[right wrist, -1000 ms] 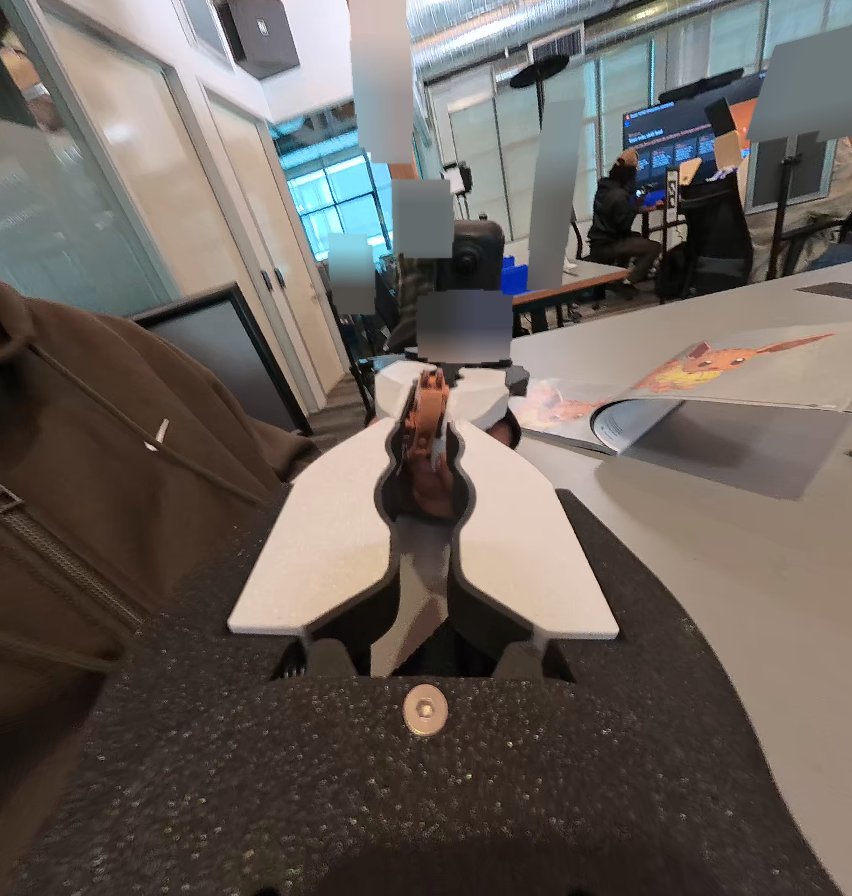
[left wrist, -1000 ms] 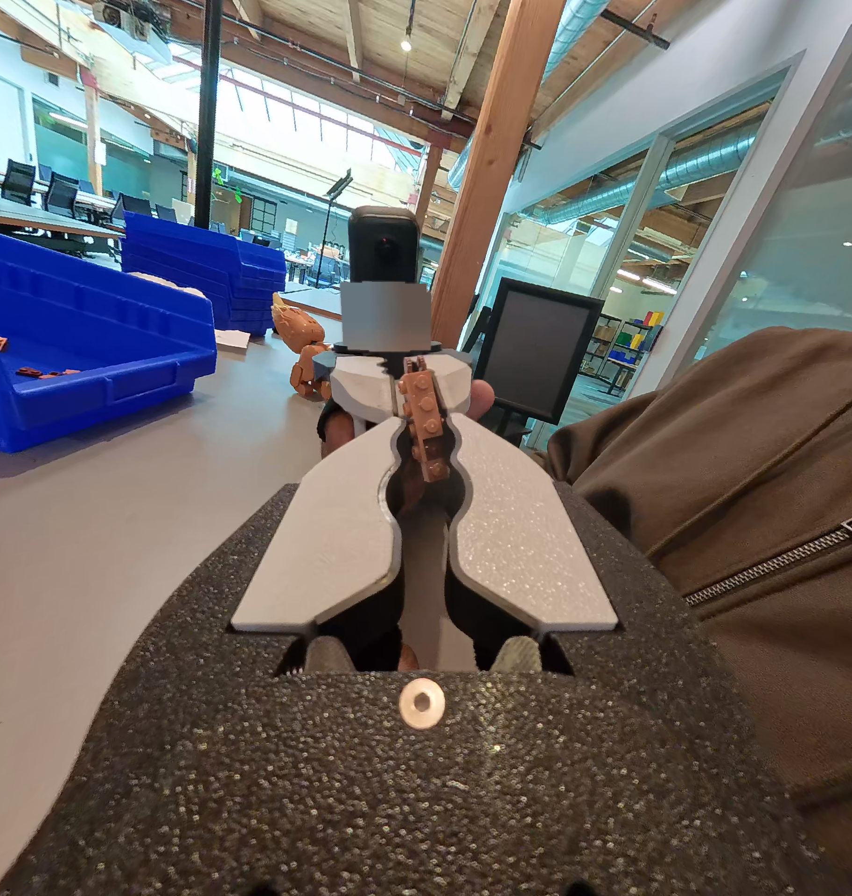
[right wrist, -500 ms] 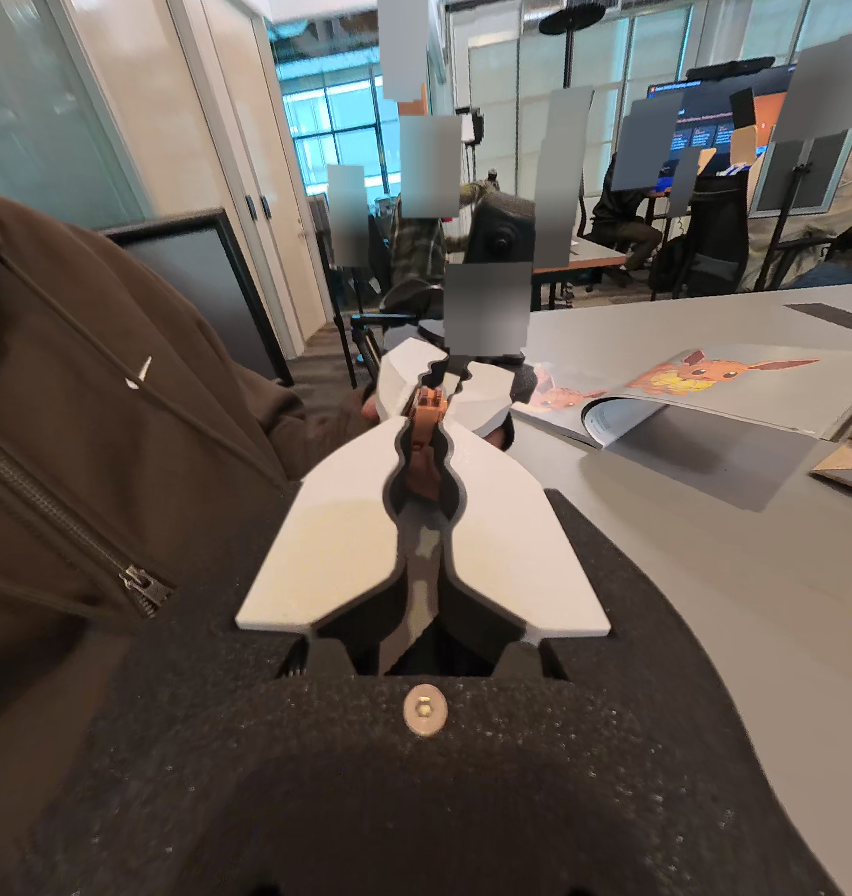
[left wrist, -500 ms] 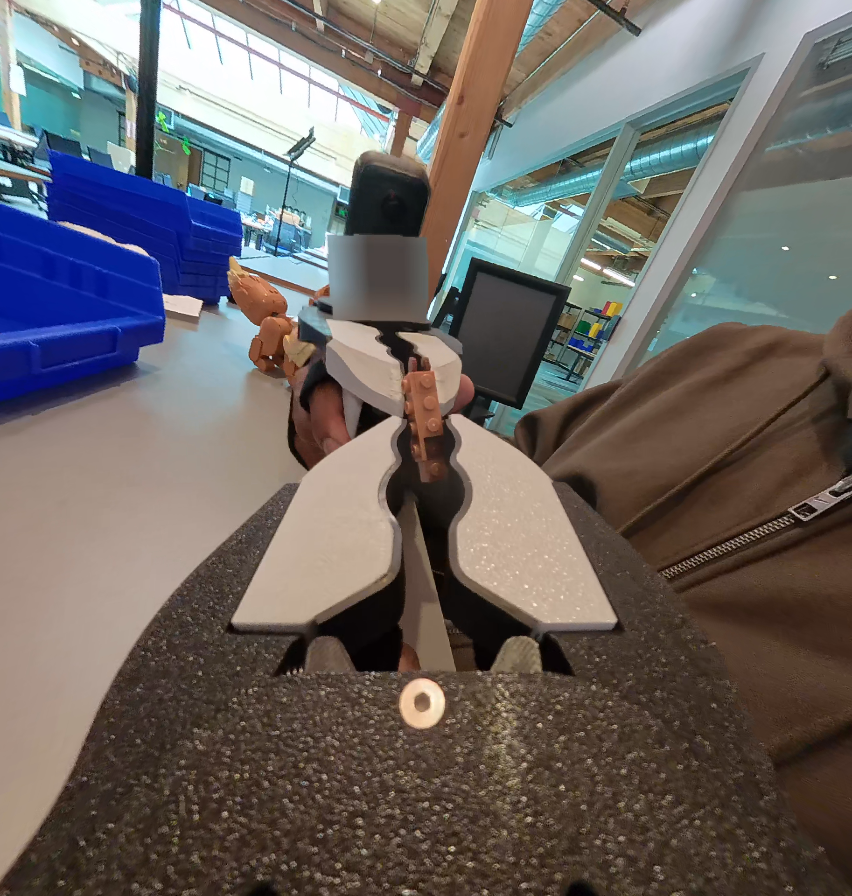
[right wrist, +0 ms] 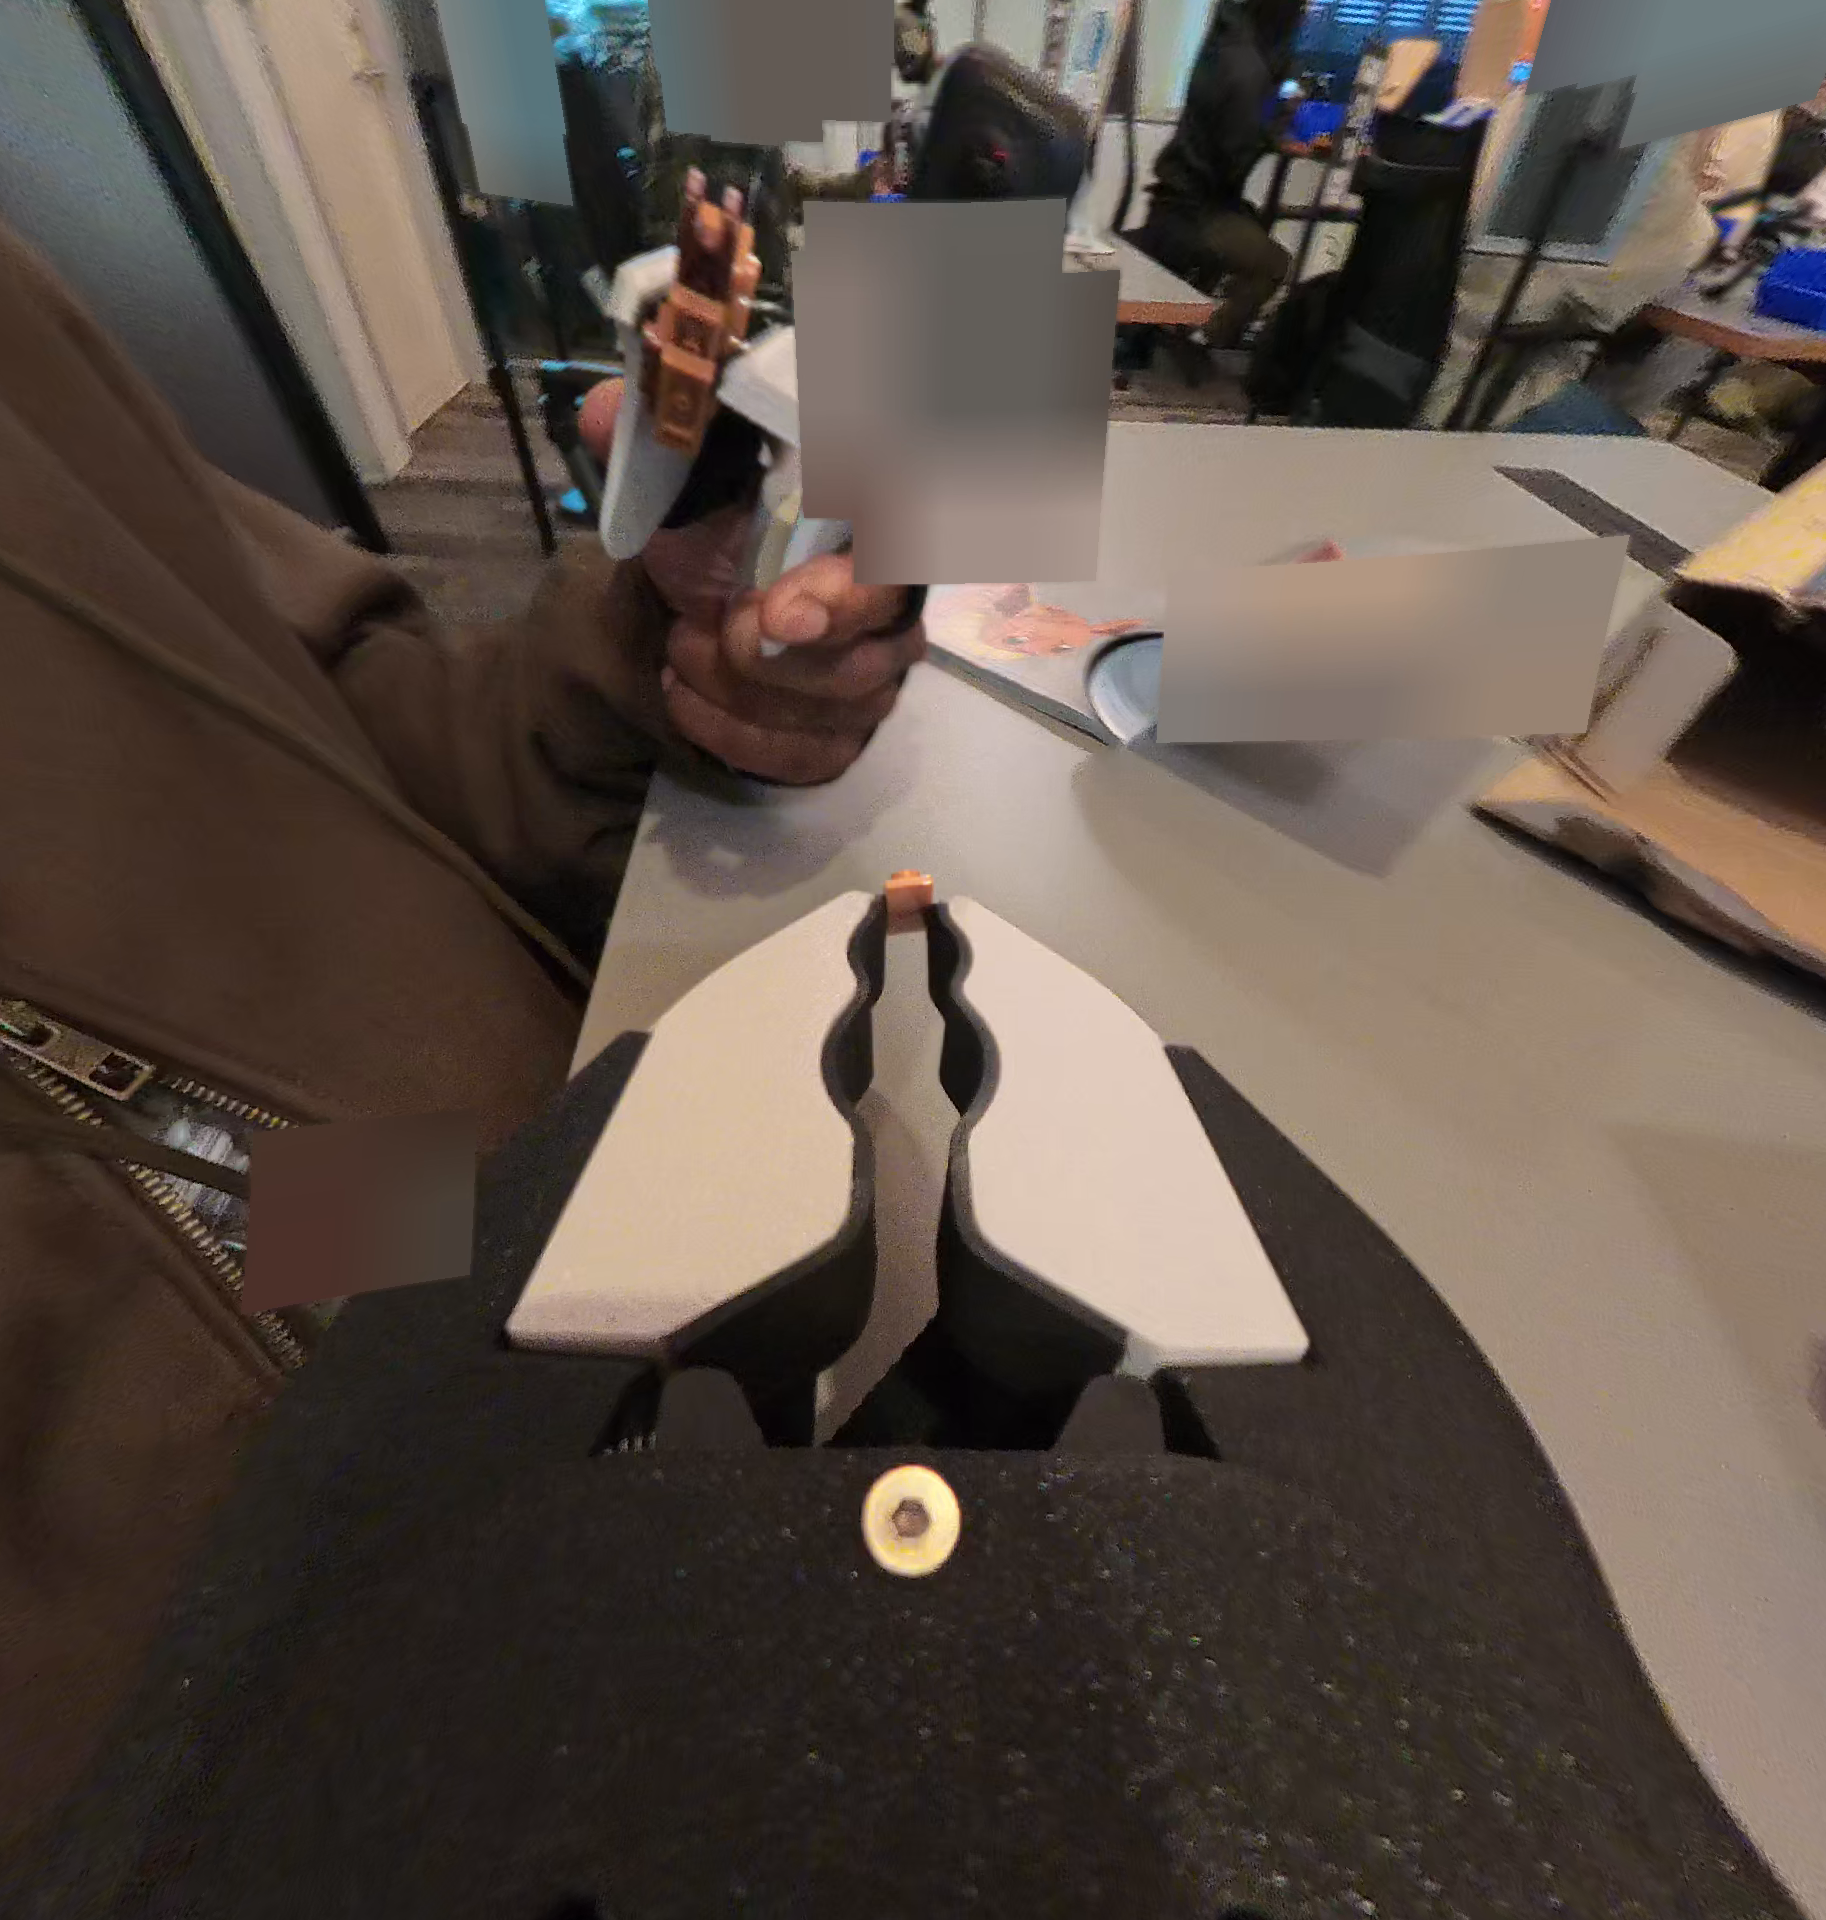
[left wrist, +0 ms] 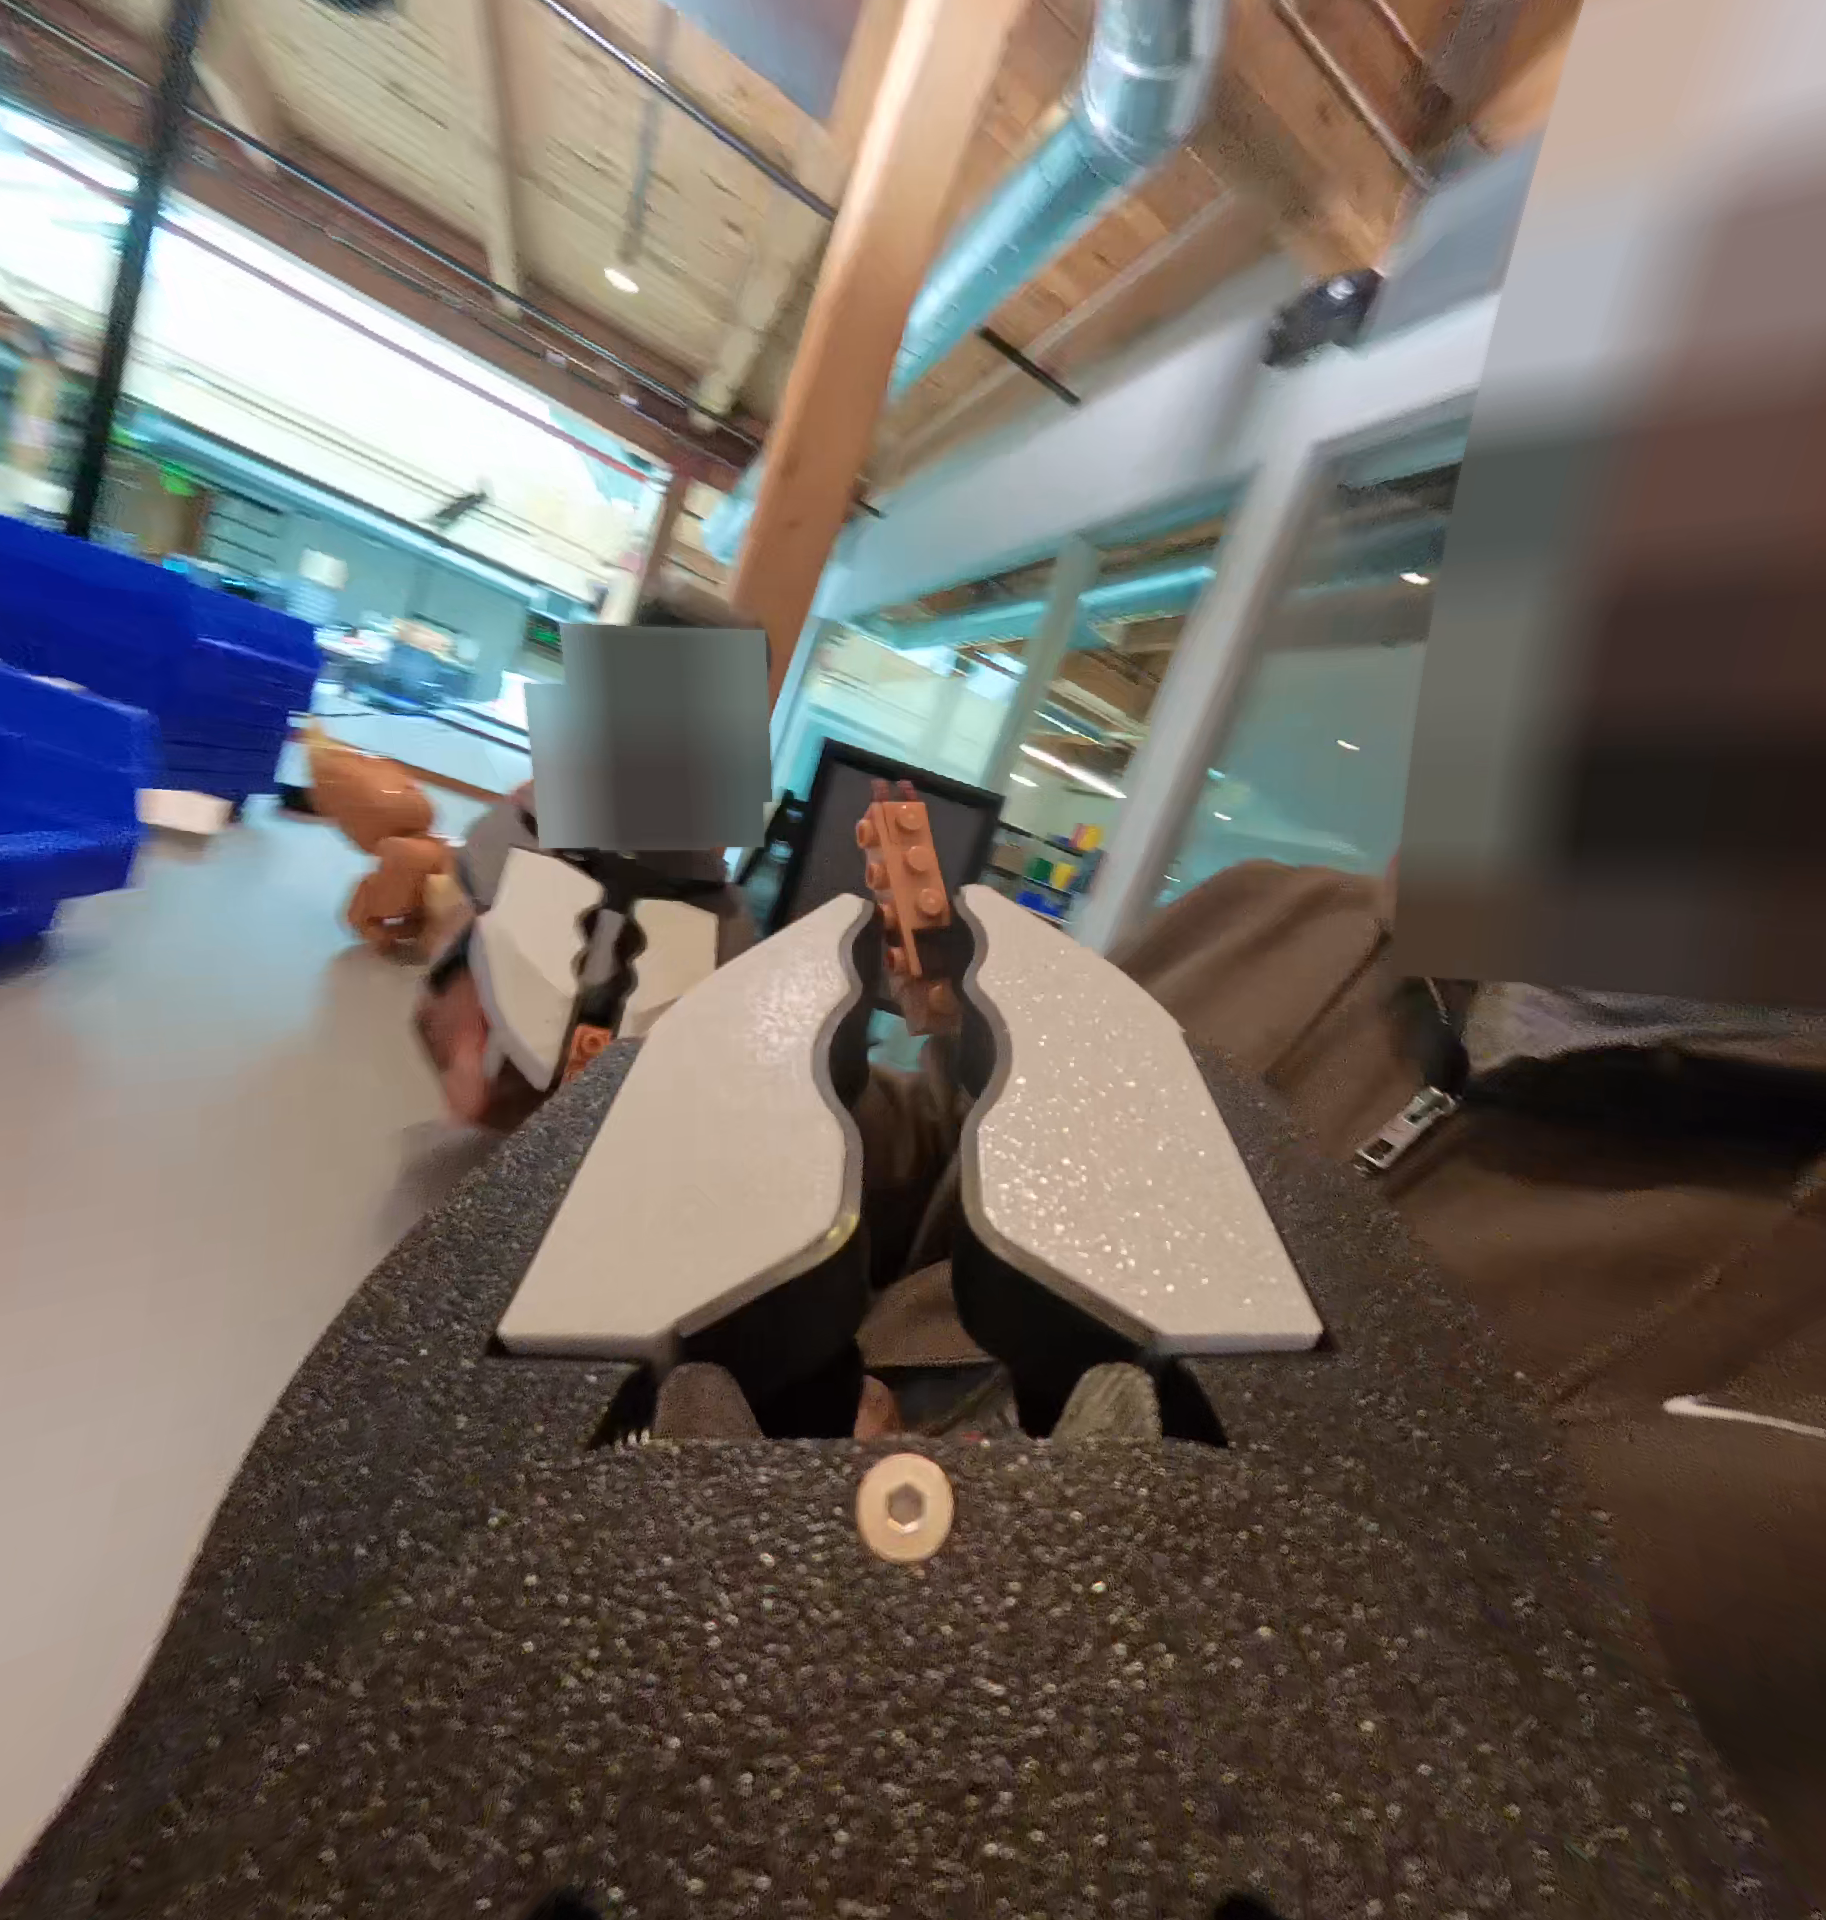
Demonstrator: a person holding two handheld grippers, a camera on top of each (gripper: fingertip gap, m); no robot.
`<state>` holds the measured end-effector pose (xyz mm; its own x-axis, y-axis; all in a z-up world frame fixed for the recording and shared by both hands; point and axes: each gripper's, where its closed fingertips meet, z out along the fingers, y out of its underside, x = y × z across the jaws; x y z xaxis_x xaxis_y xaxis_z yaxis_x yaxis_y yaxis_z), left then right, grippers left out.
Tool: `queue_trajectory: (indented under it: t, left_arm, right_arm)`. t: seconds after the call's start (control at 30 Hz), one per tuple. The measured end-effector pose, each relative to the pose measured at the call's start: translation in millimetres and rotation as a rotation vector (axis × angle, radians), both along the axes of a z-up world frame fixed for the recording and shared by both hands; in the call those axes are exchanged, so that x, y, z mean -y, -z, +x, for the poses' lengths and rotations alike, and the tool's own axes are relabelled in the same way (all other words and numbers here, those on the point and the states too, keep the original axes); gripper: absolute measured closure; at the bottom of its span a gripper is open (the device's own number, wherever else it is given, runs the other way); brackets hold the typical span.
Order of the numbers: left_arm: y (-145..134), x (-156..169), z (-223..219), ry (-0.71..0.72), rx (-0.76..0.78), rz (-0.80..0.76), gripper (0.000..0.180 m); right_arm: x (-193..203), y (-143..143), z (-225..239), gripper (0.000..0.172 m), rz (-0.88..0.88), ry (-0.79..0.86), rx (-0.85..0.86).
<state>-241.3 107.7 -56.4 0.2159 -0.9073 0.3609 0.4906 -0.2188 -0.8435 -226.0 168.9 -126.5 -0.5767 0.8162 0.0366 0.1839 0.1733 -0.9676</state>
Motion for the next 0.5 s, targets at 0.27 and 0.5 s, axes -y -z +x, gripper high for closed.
queue_trajectory:
  t: [0.27,0.5]
  left_arm:
    - [25.6,-30.0,-31.0,-0.237,-0.089,-0.136,0.168]
    - [39.1,-44.7,-23.9,-0.296,-0.161,-0.189,0.168]
  right_arm:
    - [-40.4,-13.4,-16.7,0.164,-0.054,0.251,-0.062]
    - [-224.5,-20.9,-11.3,0.147,-0.156,1.078,0.009]
